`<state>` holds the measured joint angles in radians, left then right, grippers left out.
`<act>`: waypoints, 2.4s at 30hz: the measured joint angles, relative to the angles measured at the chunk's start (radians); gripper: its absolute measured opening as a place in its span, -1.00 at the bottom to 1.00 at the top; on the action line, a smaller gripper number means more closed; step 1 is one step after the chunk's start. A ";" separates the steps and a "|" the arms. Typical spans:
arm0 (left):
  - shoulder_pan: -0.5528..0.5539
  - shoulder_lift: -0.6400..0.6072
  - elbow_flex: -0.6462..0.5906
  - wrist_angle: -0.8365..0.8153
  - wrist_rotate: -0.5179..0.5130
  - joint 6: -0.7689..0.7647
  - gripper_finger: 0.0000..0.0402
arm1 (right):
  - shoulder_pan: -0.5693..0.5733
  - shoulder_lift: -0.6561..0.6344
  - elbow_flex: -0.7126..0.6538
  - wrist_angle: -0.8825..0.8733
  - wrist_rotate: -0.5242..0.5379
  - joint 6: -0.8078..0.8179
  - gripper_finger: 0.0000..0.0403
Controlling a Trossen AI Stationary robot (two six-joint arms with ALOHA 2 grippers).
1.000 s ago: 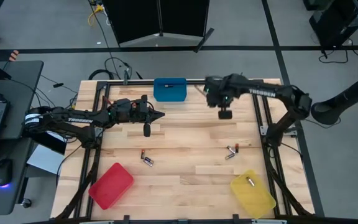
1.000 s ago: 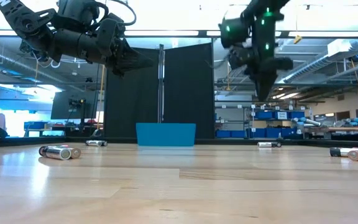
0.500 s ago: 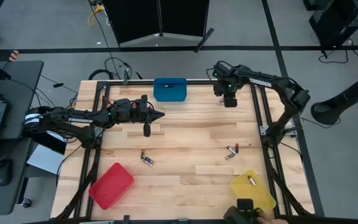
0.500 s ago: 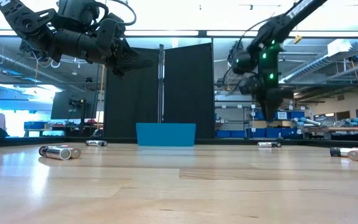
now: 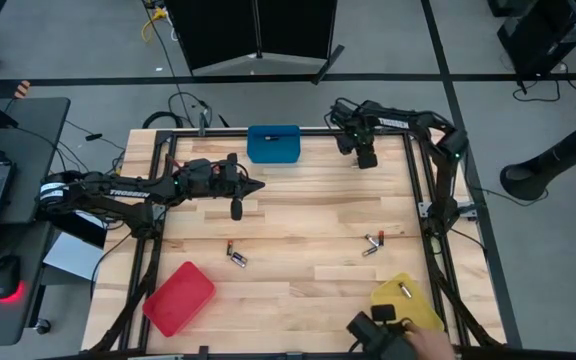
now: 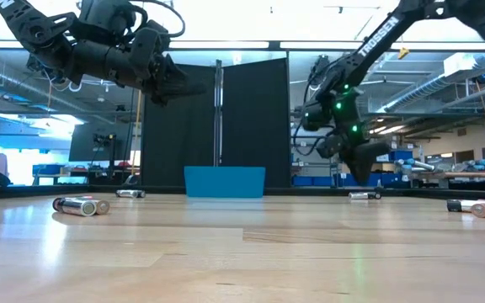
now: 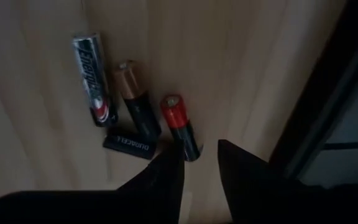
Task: Sort batteries
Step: Put the black-red battery into the red bin
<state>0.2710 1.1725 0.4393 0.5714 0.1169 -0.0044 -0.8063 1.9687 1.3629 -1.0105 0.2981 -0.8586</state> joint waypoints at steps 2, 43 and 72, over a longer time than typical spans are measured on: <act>0.000 0.000 0.000 -0.005 0.000 0.000 -0.95 | -0.001 0.031 0.021 -0.018 0.006 -0.001 -0.49; 0.000 0.000 0.000 -0.016 -0.001 0.004 -0.95 | 0.002 0.074 0.061 -0.083 -0.024 0.018 -0.47; 0.000 0.000 0.000 -0.015 -0.015 0.026 -0.95 | 0.011 0.075 0.061 -0.110 0.008 0.071 -0.47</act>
<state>0.2714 1.1725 0.4393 0.5564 0.1017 0.0221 -0.7958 2.0434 1.4235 -1.1207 0.3061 -0.7874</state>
